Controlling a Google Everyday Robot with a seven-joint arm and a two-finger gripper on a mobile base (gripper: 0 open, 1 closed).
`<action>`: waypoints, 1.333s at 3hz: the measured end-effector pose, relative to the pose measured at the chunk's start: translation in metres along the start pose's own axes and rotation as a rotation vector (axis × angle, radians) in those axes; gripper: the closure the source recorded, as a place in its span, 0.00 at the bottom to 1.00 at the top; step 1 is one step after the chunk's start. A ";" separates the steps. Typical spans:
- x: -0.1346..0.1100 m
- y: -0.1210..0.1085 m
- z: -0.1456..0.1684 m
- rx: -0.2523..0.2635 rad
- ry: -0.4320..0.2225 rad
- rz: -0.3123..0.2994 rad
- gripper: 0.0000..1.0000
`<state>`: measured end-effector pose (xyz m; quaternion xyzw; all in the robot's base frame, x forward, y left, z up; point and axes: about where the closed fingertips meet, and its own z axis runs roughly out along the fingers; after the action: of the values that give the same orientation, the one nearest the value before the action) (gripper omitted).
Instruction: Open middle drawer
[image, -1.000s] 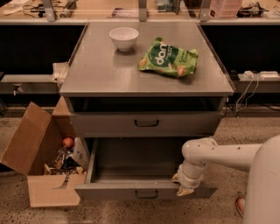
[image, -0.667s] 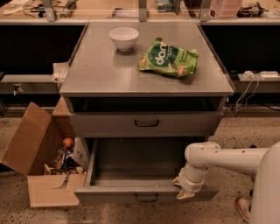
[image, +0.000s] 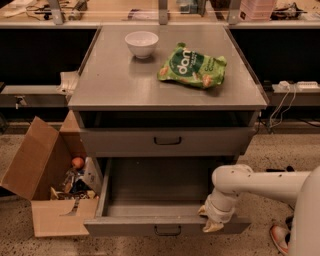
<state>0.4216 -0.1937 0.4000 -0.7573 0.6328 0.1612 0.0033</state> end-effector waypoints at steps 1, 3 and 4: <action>-0.003 0.010 0.005 -0.011 -0.043 0.014 0.81; -0.003 0.011 0.005 -0.012 -0.043 0.014 0.26; -0.003 0.011 0.005 -0.012 -0.043 0.014 0.05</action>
Offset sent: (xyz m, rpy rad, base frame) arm -0.0117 0.0016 -0.0022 0.0366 0.0226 -0.0194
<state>0.4099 -0.1921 0.3983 -0.7491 0.6371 0.1813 0.0115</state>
